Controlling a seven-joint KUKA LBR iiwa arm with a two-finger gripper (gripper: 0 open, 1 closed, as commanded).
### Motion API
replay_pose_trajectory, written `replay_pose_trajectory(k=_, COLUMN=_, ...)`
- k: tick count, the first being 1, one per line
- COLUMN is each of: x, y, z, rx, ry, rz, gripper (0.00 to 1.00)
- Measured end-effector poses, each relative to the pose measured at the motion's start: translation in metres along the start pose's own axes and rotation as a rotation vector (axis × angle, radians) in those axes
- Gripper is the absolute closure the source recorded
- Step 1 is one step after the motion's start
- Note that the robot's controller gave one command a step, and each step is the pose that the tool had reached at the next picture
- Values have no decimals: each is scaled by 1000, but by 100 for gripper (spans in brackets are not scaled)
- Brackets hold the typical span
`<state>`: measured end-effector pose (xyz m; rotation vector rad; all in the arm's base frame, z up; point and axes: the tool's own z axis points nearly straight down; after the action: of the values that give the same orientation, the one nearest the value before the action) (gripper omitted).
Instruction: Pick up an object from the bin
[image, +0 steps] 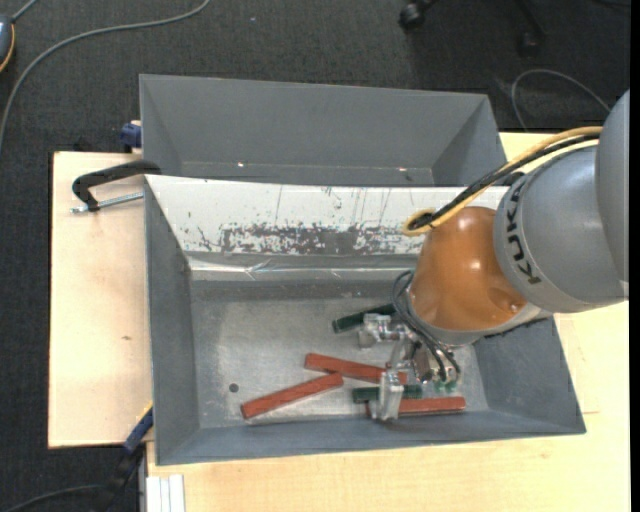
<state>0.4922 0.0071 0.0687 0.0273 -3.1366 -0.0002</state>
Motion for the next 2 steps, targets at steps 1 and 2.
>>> replay_pose_trajectory(k=1, x=-1, y=1, z=-1, rx=-1, ry=-3, rz=-1, gripper=0)
replay_pose_trajectory(k=2, x=-1, y=1, z=-3, rx=-1, ry=-3, rz=-1, gripper=100)
